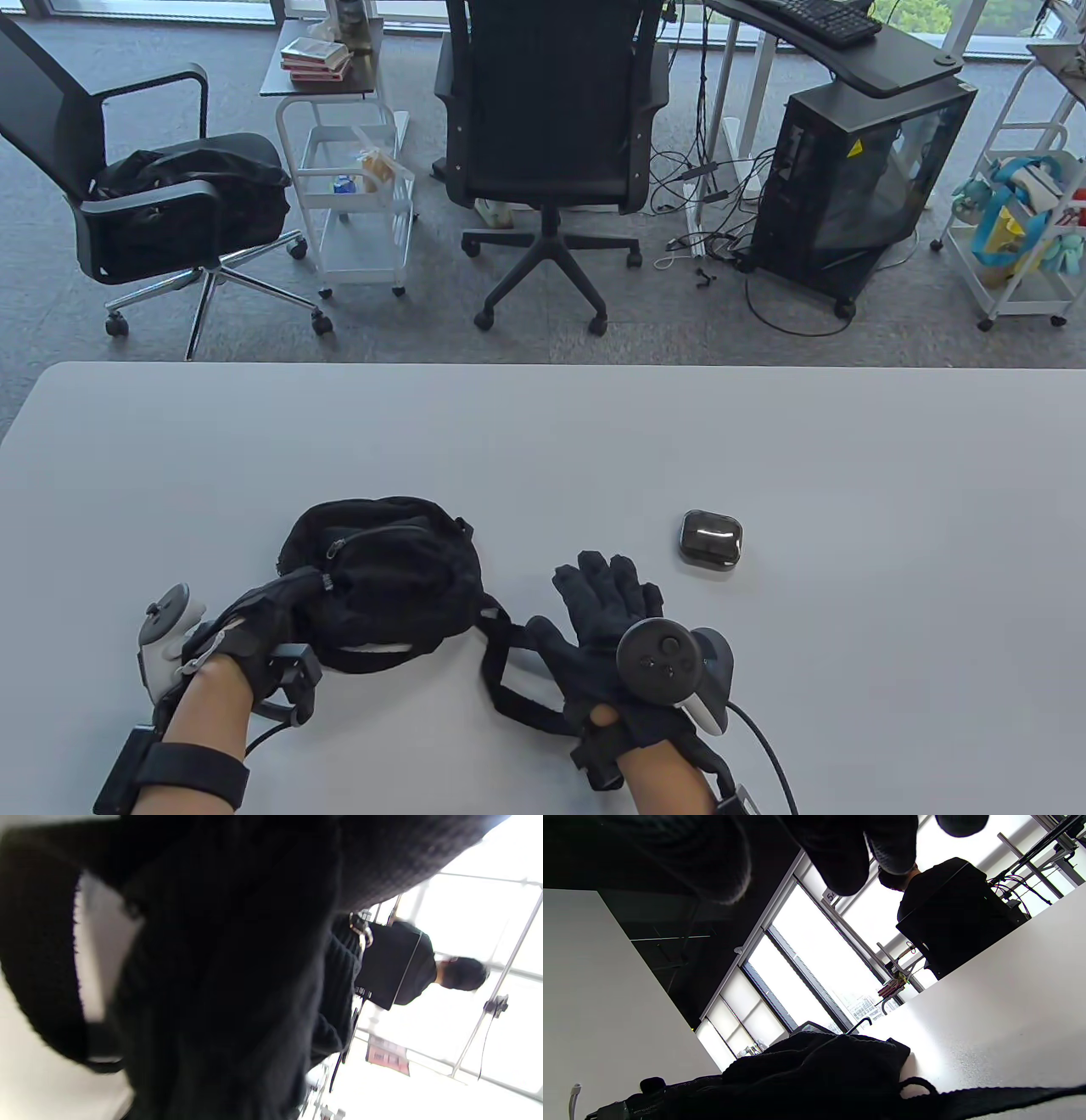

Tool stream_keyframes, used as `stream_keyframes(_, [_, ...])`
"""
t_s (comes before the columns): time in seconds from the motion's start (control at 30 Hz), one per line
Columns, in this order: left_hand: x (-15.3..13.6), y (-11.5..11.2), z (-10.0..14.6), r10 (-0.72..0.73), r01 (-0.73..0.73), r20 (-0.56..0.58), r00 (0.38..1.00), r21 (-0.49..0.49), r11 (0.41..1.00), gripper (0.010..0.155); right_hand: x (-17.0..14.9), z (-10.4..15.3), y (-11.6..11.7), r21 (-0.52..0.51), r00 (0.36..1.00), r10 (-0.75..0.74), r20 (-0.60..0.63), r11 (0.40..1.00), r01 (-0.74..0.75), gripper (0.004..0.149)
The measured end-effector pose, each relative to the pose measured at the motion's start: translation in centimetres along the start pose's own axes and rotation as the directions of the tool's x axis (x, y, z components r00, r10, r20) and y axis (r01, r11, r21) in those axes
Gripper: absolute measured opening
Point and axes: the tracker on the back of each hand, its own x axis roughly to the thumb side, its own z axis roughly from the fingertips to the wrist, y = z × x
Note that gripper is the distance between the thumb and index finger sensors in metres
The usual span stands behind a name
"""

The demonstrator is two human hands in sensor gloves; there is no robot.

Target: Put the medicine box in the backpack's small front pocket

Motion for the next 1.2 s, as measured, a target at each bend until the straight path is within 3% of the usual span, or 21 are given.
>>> stream_keyframes(0.13, [-0.2, -1.7, 0.0, 0.048, -0.046, 0.029, 0.998, -0.048, 0.998, 0.052, 0.1, 0.0, 0.1, 0.009, 1.000, -0.020, 0.007, 1.000, 0.020, 0.076])
stream_keyframes(0.47, [2.4, -6.9, 2.0, -0.039, 0.076, 0.344, 0.938, -0.096, 0.992, 0.047, 1.2, 0.3, 0.0, -0.033, 0.960, -0.278, 0.042, 0.960, 0.280, 0.072])
stream_keyframes(0.63, [3.5, -10.1, 3.6, -0.166, 0.215, 0.520, 0.838, -0.035, 0.976, 0.046, 1.7, 0.5, 0.7, 0.017, 0.892, -0.452, -0.013, 0.892, 0.452, 0.072])
stream_keyframes(0.73, [4.0, -12.0, 4.4, -0.261, 0.321, 0.611, 0.747, 0.013, 0.947, 0.046, 1.9, 0.4, 1.4, 0.074, 0.859, -0.507, -0.070, 0.856, 0.511, 0.073])
stream_keyframes(0.9, [4.3, -15.5, 5.5, -0.342, 0.499, 0.724, 0.599, -0.003, 0.867, 0.046, 1.4, 0.2, 2.2, 0.048, 0.866, -0.463, -0.192, 0.876, 0.479, 0.086])
stream_keyframes(0.97, [4.1, -16.2, 5.5, -0.383, 0.551, 0.732, 0.563, 0.012, 0.834, 0.046, 1.1, 0.1, 2.5, 0.014, 0.881, -0.429, -0.200, 0.898, 0.441, 0.080])
stream_keyframes(1.07, [4.1, -16.3, 5.3, -0.371, 0.556, 0.729, 0.575, -0.015, 0.831, 0.046, 0.6, 0.0, 2.2, -0.064, 0.891, -0.414, -0.186, 0.910, 0.410, 0.051])
stream_keyframes(1.1, [4.1, -16.2, 5.3, -0.360, 0.546, 0.716, 0.598, -0.036, 0.837, 0.046, 0.7, 0.0, 2.0, -0.103, 0.900, -0.409, -0.148, 0.912, 0.398, 0.046])
stream_keyframes(1.2, [3.7, -15.7, 5.2, -0.330, 0.494, 0.670, 0.665, -0.063, 0.867, 0.047, 2.0, -0.2, 1.7, -0.063, 0.950, -0.313, 0.007, 0.948, 0.312, 0.045])
